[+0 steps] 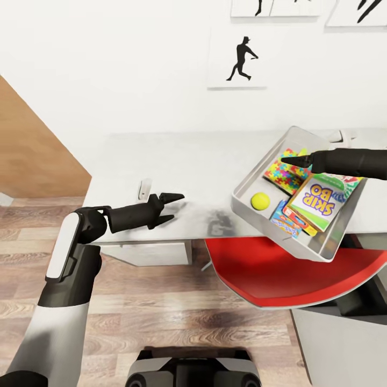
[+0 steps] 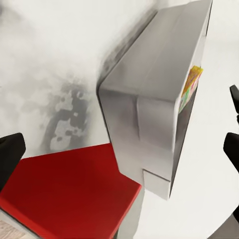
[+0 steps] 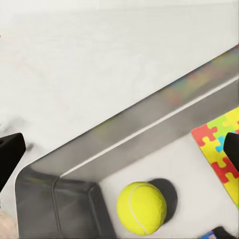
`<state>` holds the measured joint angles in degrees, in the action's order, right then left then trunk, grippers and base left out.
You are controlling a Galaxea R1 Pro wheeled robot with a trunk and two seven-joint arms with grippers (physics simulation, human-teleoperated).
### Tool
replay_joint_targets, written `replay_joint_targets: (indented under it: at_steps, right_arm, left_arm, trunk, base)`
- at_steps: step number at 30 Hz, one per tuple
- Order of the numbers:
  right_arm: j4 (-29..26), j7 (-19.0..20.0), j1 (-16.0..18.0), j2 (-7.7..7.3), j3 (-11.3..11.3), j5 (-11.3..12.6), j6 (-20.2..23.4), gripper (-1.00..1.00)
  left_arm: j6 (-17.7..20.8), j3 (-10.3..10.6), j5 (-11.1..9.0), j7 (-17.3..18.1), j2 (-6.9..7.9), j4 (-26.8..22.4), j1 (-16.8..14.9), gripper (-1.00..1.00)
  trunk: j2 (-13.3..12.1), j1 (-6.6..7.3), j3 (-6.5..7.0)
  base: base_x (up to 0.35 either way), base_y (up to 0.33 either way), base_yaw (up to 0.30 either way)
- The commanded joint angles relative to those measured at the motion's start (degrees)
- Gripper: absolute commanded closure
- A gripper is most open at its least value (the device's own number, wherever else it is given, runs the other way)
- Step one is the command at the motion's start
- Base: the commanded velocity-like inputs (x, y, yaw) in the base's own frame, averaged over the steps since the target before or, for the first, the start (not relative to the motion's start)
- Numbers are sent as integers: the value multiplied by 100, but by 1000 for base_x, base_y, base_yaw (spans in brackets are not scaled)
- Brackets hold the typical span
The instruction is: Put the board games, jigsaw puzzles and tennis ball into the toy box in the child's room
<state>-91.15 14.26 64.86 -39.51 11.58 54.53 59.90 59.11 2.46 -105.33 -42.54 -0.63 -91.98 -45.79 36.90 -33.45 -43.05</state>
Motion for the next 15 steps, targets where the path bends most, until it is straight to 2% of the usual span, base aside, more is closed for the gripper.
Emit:
replay_joint_targets:
  at_steps: [1, 7, 15]
  right_arm:
    - [-8, 62, -29, -45, 3, -53, 10, -100]
    - [-54, 79, -244, -220, -101, -15, 10, -100]
    - [-91, 90, -431, -332, -311, 6, 10, -100]
  left_arm:
    - [14, -3, -49, -50, 2, -4, 18, -100]
    - [29, 0, -44, 56, -9, -7, 283, -100]
    - [36, 96, -34, 404, -17, -7, 475, -100]
  trunk:
    - [6, -2, 4]
    - [6, -2, 59]
    - [6, -2, 132]
  base:
    - [0, 0, 3]
    - [0, 0, 1]
    - [0, 0, 0]
